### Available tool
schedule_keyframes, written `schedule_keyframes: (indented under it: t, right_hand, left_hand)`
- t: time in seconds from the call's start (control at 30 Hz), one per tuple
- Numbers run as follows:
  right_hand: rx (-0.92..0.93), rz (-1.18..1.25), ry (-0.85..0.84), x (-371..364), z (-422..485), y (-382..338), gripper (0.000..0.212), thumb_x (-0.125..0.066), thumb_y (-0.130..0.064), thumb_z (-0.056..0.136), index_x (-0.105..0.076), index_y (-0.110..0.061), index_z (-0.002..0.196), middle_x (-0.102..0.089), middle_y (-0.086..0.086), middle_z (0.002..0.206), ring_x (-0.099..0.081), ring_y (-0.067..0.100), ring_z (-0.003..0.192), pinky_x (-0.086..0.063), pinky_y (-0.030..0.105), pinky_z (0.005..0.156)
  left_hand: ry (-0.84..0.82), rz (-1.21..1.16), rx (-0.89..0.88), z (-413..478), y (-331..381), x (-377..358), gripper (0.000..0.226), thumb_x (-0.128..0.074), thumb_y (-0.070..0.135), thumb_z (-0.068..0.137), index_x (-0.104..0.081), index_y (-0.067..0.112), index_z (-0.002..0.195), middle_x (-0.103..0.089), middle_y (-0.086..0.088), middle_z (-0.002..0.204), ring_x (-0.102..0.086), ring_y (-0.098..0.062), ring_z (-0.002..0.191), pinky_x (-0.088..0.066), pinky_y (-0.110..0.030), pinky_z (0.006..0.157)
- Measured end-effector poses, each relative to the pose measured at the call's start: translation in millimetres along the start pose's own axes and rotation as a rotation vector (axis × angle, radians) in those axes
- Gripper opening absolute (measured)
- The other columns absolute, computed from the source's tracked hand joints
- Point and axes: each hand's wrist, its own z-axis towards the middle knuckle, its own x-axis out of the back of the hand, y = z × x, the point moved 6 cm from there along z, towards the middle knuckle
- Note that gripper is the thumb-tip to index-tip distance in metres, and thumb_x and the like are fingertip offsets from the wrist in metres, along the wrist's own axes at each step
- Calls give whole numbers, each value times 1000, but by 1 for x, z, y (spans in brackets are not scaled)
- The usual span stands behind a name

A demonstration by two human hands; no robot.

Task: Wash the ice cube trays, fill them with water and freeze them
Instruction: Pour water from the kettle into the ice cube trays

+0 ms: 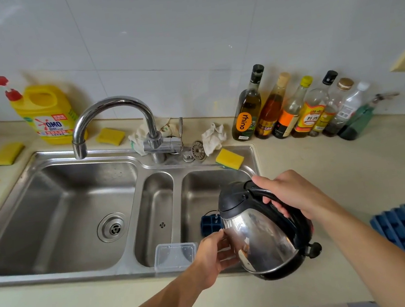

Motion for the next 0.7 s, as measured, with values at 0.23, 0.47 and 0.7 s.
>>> schedule_keyframes:
  t: [0.23, 0.47, 0.7]
  right_hand:
    - [-6, 9, -12, -1, 3, -1, 62, -64, -57, 94, -73, 2, 77, -54, 4, 48, -48, 16, 40, -43, 26, 46]
    - [-10, 7, -17, 0, 3, -1, 62, -64, -57, 93, -73, 3, 76, -52, 4, 47, -46, 18, 41, -42, 28, 45]
    - [-16, -2, -23, 1, 3, -2, 62, -64, -57, 94, -73, 3, 78, -53, 3, 47, -47, 18, 41, -43, 27, 47]
  left_hand:
    - [-27, -8, 11, 4, -1, 0, 38, -42, 29, 108, -68, 5, 123, -74, -19, 113, -72, -36, 106, -56, -54, 97]
    - [-27, -20, 13, 4, -1, 0, 38, -42, 30, 108, -68, 6, 122, -74, -19, 113, -72, -36, 105, -58, -52, 92]
    - [-29, -18, 22, 4, -1, 0, 39, -41, 29, 108, -69, 5, 122, -74, -19, 113, -72, -36, 106, -59, -50, 91]
